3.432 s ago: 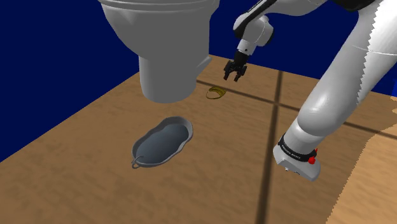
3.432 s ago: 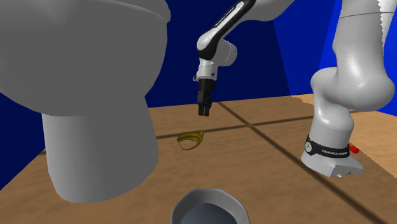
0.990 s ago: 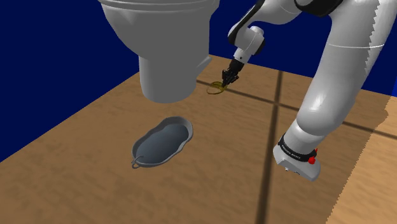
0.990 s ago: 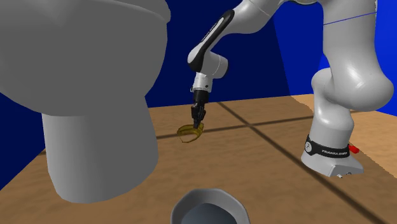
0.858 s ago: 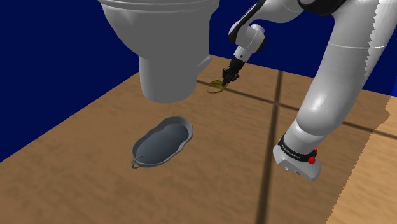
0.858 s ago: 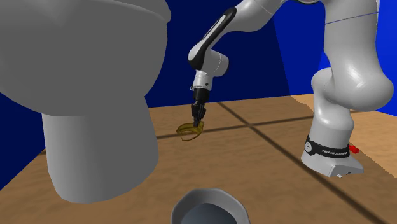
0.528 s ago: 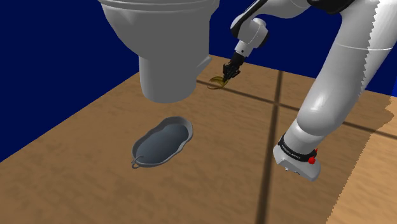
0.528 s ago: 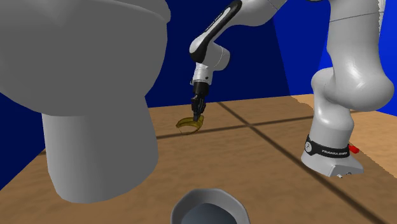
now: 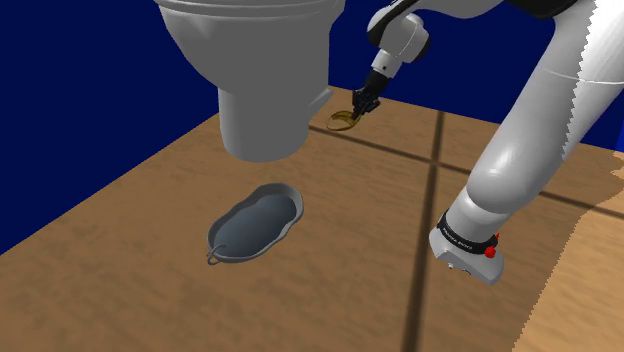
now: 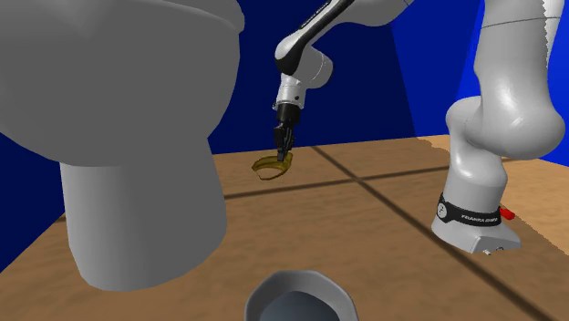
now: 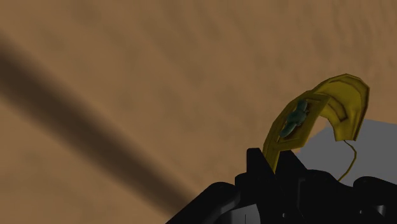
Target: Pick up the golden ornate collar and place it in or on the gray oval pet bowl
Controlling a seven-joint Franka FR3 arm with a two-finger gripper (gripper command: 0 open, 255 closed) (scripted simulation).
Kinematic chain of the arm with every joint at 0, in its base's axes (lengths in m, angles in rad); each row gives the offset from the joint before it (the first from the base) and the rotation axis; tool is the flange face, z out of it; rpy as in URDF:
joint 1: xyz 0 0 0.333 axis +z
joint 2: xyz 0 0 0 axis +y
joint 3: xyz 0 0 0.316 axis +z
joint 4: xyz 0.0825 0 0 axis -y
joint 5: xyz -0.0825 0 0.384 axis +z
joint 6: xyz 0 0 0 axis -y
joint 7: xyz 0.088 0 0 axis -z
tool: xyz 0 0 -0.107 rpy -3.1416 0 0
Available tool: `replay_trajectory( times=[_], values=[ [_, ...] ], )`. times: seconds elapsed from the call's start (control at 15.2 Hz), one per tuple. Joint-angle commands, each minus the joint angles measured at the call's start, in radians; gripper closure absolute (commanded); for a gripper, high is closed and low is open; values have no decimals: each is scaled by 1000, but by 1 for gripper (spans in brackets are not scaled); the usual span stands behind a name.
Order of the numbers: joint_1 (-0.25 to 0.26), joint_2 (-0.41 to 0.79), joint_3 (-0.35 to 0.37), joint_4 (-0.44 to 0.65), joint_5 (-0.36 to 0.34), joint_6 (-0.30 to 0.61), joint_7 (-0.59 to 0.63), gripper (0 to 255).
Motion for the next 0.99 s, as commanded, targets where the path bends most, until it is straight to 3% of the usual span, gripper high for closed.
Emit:
replay_trajectory(
  times=[0.0, 0.59, 0.92],
  values=[
    [0, -15, -2, 9, -14, -18, 17, 255],
    [-1, -83, -4, 50, -73, -98, 91, 255],
    [51, -211, 65, -97, -84, -9, 199, 255]
  ],
)
